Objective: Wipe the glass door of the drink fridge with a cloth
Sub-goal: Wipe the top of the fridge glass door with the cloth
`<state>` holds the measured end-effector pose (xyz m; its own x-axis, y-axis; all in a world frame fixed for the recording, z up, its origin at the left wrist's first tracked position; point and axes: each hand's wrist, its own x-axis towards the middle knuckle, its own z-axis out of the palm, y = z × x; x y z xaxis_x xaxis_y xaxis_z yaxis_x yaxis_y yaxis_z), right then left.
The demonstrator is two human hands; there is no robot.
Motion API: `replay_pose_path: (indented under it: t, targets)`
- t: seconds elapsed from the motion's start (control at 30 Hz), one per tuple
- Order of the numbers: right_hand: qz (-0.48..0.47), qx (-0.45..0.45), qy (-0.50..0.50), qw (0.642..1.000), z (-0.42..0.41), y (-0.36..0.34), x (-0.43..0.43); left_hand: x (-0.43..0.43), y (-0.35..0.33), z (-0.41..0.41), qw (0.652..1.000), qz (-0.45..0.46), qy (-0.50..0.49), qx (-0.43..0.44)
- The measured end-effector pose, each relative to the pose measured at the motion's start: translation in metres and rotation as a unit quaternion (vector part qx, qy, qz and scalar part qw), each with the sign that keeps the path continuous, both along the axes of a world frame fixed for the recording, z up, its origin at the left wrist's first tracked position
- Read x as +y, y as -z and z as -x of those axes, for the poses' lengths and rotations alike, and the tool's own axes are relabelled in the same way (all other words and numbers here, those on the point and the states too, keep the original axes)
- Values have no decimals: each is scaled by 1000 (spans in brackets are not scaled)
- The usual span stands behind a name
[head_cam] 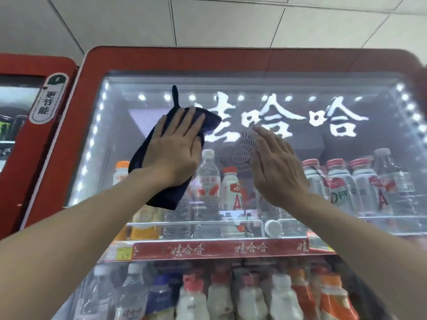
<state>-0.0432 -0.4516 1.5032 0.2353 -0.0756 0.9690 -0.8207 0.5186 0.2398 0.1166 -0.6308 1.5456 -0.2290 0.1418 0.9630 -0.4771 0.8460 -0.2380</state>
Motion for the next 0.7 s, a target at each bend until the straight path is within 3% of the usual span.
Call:
replay_pose_path:
  t: [0.17, 0.37, 0.47, 0.57, 0.7]
  targets:
    - [-4, -4, -24, 1000, -4, 3, 2, 10, 20, 9, 1000, 3, 13, -1]
    - [-3, -33, -143, 989, -6, -2, 13, 27, 91, 26, 977, 170, 10, -125]
    - [43, -29, -73, 996, 10, -6, 30, 19, 53, 19, 965, 207, -2, -159]
    - [20, -19, -24, 999, 27, -3, 42, 25, 1, 18, 982, 146, 1, -123]
    - [13, -26, -62, 998, 32, -2, 46, 43, -20, 34, 994, 78, 7, -82]
